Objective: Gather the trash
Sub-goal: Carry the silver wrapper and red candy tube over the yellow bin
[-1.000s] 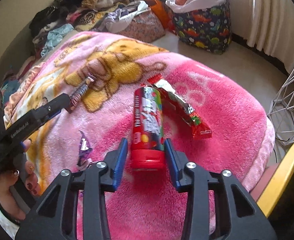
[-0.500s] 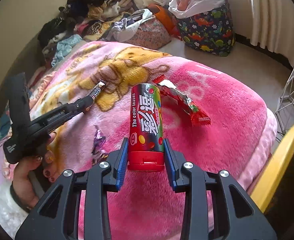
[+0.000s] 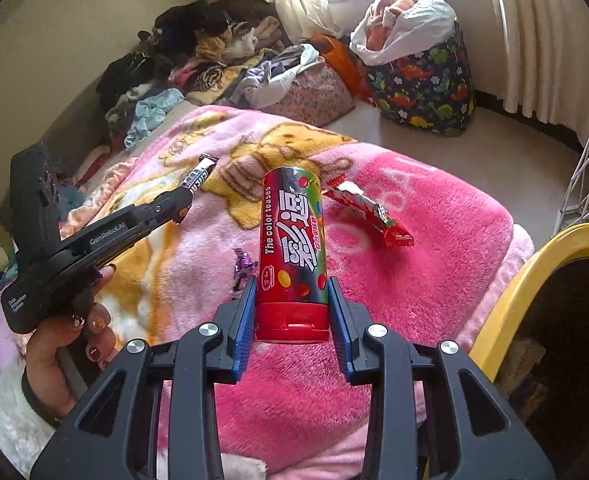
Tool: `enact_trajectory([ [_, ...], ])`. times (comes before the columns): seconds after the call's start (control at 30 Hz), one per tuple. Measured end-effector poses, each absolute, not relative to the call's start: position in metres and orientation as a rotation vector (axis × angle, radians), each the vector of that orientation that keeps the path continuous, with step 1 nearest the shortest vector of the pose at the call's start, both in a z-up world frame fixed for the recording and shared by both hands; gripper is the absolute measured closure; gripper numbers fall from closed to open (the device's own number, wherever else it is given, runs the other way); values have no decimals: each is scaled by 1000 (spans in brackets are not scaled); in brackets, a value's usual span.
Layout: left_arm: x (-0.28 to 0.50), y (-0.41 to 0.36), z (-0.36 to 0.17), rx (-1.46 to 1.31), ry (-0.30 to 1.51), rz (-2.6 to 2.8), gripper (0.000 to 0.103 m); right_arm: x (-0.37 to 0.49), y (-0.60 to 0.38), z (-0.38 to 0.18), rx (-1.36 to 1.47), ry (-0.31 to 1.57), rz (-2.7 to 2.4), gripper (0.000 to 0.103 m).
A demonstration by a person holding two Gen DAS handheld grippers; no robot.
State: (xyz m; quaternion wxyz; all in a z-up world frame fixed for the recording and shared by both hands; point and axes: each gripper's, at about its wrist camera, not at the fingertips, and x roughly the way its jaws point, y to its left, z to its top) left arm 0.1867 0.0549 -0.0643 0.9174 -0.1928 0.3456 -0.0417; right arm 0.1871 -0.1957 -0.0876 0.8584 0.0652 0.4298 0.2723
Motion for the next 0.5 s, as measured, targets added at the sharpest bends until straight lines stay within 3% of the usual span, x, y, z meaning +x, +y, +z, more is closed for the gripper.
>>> enact_trajectory([
  [0.5, 161, 17, -26, -337, 656, -179, 99, 161, -233, -56, 167, 812, 538, 71],
])
